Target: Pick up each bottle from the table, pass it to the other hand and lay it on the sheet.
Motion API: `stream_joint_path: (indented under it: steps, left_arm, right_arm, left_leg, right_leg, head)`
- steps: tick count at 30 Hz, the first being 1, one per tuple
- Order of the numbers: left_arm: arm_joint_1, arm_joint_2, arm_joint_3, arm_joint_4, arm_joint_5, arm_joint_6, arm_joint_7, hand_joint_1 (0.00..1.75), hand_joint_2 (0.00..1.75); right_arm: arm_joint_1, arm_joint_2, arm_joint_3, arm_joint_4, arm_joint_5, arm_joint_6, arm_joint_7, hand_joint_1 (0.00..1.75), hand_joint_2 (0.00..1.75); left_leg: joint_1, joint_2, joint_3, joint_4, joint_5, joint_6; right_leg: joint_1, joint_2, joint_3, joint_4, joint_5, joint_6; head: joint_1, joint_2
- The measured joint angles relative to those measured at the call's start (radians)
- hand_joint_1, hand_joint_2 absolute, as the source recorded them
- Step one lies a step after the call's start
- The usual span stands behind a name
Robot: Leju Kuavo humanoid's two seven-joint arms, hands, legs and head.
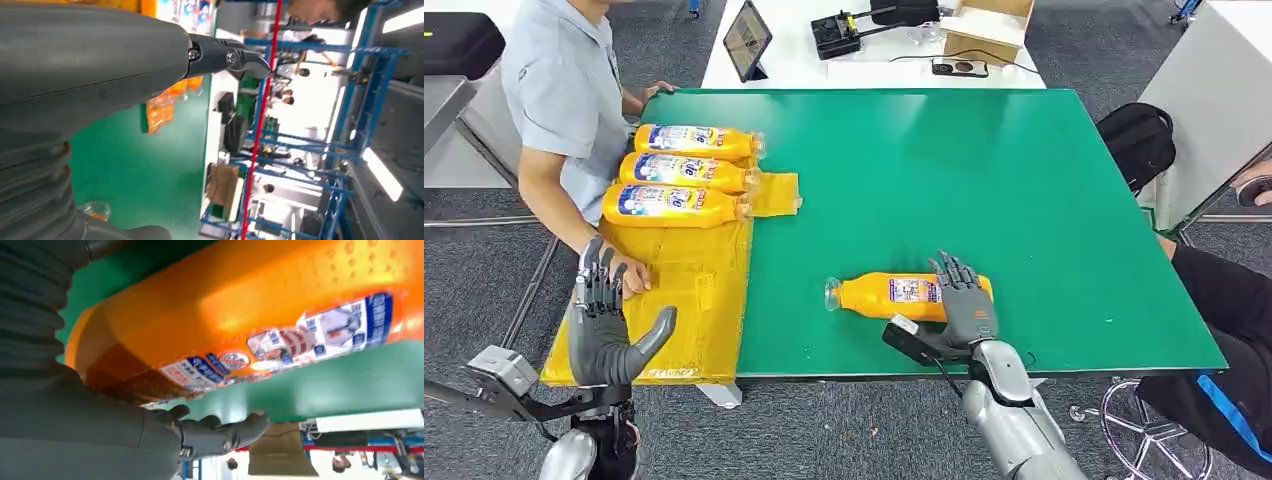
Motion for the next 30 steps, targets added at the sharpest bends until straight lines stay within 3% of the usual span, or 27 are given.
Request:
stream_joint_path:
  steps: [7,8,9,11,22,24,27,30]
  left_arm:
    - [0.022,0.0,0.009,-0.008,0.004,-0.031,0.035,0.0,1.75]
    - [0.024,0.0,0.01,-0.008,0.003,-0.032,0.038,0.0,1.75]
    - [0.026,0.0,0.011,-0.008,0.002,-0.034,0.04,0.0,1.75]
    - [0.026,0.0,0.012,-0.008,0.002,-0.035,0.048,0.0,1.75]
    - [0.027,0.0,0.028,-0.008,0.012,-0.049,0.085,0.0,1.75]
    - [0.027,0.0,0.029,-0.008,0.012,-0.049,0.085,0.0,1.75]
    - [0.027,0.0,0.031,-0.008,0.012,-0.048,0.088,0.0,1.75]
    - [0.027,0.0,0.035,-0.006,0.014,-0.045,0.093,0.0,1.75]
  right_arm:
    - [-0.003,-0.002,0.01,-0.018,0.003,0.094,0.047,0.0,1.75]
    - [-0.004,-0.002,0.012,-0.018,0.004,0.1,0.052,1.29,1.75]
    - [-0.006,-0.003,0.014,-0.019,0.007,0.108,0.056,1.29,1.75]
    - [-0.012,-0.004,0.018,-0.019,0.008,0.13,0.064,1.75,1.75]
    - [-0.064,-0.023,0.041,0.003,-0.03,0.215,0.088,1.73,1.75]
    - [-0.068,-0.025,0.042,0.007,-0.033,0.216,0.088,1.54,1.75]
    - [-0.071,-0.027,0.042,0.011,-0.035,0.216,0.089,1.4,1.75]
    - [-0.071,-0.037,0.043,0.012,-0.043,0.216,0.087,1.38,1.75]
  left_leg:
    - [0.0,0.0,0.003,0.0,0.0,0.0]
    - [0.0,0.0,0.004,0.0,0.0,0.0]
    - [0.0,0.0,0.005,0.0,0.0,0.0]
    - [0.0,0.0,0.006,0.0,0.0,0.0]
    - [0.0,0.0,0.009,0.0,0.0,0.0]
    - [0.0,0.0,0.009,0.0,0.0,0.0]
    - [0.0,0.0,0.009,0.0,0.0,0.0]
    - [0.0,-0.001,0.009,0.0,0.0,0.0]
  right_leg:
    - [0.0,0.0,0.003,0.0,0.0,0.0]
    - [0.0,0.0,0.004,0.0,0.0,0.0]
    - [0.0,0.0,0.005,0.0,0.0,0.0]
    - [0.0,0.0,0.006,0.0,0.0,0.0]
    - [0.0,0.0,0.008,0.0,0.0,0.0]
    - [0.0,0.0,0.008,0.0,0.0,0.0]
    - [0.0,0.0,0.008,0.0,0.0,0.0]
    - [0.0,0.0,0.008,-0.001,0.0,0.0]
  head:
    - [0.0,0.0]
    - [0.0,0.0]
    - [0.0,0.0]
    - [0.0,0.0]
    - [0.0,0.0]
    - [0.0,0.0]
    - [0.0,0.0]
    - [0.0,0.0]
